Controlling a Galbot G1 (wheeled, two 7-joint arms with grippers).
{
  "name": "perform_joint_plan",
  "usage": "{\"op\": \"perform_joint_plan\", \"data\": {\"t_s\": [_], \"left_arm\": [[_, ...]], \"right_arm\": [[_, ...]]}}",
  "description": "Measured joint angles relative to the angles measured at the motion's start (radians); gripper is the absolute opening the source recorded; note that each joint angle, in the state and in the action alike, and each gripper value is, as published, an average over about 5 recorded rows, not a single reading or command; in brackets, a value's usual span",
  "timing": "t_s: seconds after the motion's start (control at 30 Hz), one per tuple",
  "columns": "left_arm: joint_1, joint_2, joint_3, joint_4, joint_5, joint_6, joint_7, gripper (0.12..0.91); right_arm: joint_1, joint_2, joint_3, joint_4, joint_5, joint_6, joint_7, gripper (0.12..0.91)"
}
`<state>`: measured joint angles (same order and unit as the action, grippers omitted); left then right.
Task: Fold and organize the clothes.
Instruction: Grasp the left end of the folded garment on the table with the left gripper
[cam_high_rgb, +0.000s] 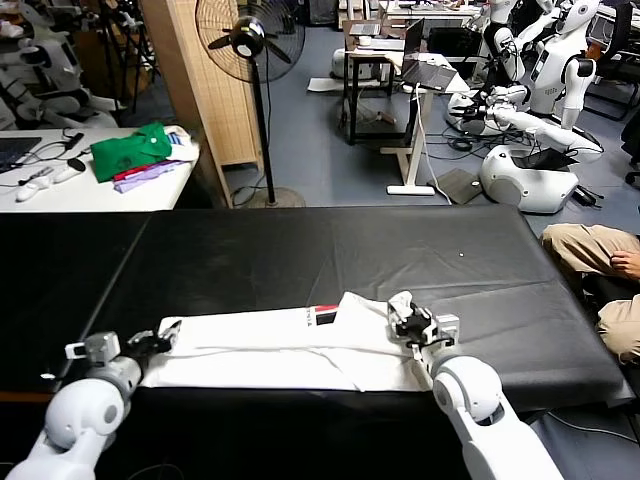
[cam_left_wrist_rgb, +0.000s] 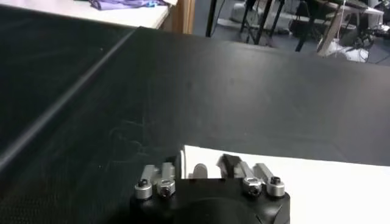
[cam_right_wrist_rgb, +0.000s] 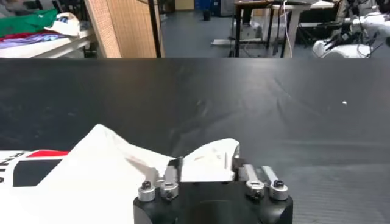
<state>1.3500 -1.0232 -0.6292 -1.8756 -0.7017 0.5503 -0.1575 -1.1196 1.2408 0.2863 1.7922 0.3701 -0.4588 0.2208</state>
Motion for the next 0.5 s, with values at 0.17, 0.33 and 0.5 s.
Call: {"op": "perform_joint_plan", "data": {"t_s": [0.17, 0.33, 0.5], "left_arm": [[-0.031, -0.026, 0.037, 0.041, 0.216, -0.104, 0.021, 0.152], [-0.085, -0.052, 0.067, 0.091, 0.329, -0.153, 0.033, 0.150], [-0.126, -0.054, 0.074, 0.107, 0.346, -0.163, 0.042, 0.268]], "right_arm": [[-0.004, 0.045, 0.002, -0.025, -0.079, 0.043, 0.049, 0.134], [-0.022, 0.058, 0.017, -0.011, -0.081, 0.029, 0.004, 0.160], [-0.055, 0.039, 0.040, 0.041, -0.062, 0.024, -0.040, 0.362]]}}
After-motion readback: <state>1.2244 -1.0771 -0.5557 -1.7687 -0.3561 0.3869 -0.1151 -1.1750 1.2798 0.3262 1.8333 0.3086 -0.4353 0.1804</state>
